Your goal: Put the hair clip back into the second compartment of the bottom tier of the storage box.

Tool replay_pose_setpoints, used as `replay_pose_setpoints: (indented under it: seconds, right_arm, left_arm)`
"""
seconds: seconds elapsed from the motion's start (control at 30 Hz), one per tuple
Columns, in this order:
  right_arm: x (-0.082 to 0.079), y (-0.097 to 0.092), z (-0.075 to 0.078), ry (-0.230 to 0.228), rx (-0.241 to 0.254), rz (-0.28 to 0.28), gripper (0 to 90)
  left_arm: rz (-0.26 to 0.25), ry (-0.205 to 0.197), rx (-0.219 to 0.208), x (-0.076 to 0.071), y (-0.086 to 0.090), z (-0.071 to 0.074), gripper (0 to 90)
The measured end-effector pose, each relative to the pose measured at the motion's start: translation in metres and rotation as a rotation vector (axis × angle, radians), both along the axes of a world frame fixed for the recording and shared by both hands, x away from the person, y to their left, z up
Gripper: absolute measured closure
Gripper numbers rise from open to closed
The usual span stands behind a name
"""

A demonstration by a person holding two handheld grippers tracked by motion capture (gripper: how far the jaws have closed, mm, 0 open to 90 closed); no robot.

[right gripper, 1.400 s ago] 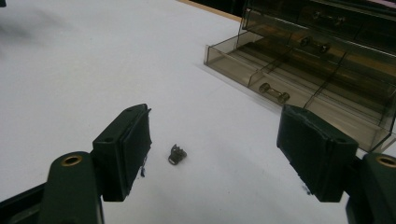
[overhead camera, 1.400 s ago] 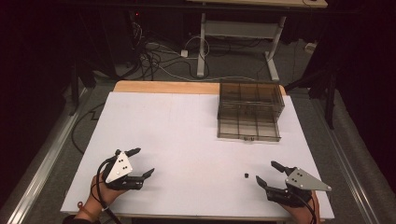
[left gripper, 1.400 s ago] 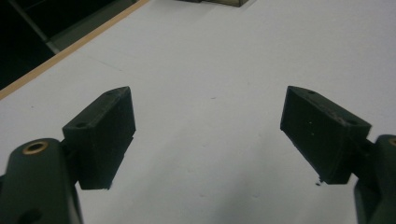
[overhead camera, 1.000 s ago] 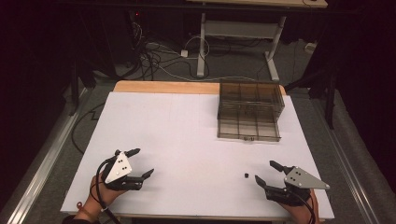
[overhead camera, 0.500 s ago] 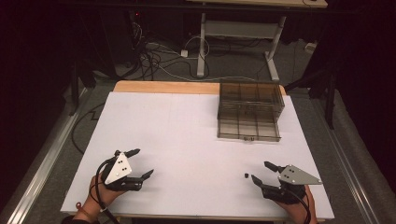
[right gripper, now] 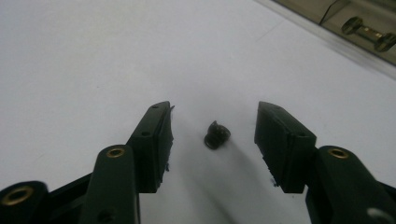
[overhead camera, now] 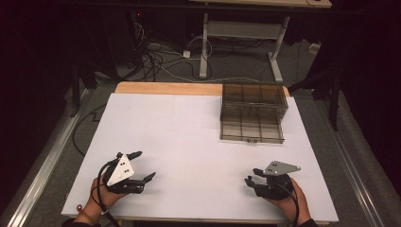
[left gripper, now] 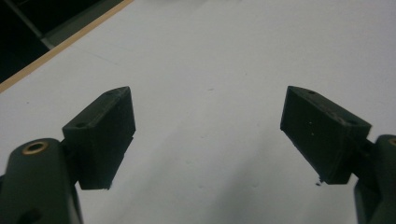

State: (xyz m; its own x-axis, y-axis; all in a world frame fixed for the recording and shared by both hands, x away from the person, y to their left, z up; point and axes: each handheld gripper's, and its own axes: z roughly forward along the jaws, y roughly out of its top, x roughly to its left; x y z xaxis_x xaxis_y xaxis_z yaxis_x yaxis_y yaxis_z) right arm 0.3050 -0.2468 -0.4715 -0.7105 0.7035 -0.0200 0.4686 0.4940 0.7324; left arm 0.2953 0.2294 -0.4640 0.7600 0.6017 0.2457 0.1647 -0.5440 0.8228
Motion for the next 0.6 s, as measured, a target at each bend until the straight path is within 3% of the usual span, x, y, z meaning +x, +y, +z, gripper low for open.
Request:
replay_pose_setpoints:
  seconds: [0.23,0.3,0.47,0.6]
  right_arm:
    - [0.0071,-0.0008,-0.0018,0.046,0.008,-0.031,60.3]
    - [0.0085,0.0011,-0.002,0.052,-0.005,-0.03,61.3]
    - [0.0092,0.0026,-0.0022,0.046,-0.009,-0.04,72.2]
    - [0.0059,0.0074,-0.0022,0.02,-0.041,-0.001,78.5]
  left_arm:
    - [-0.002,0.014,0.001,0.0018,0.0003,-0.0014,17.1]
    - [0.009,0.0,0.011,0.0023,0.0011,-0.001,17.1]
    - [0.005,0.002,0.014,0.0017,0.0004,-0.001,17.1]
    - [0.002,0.002,0.016,0.0018,-0.0003,-0.0011,17.1]
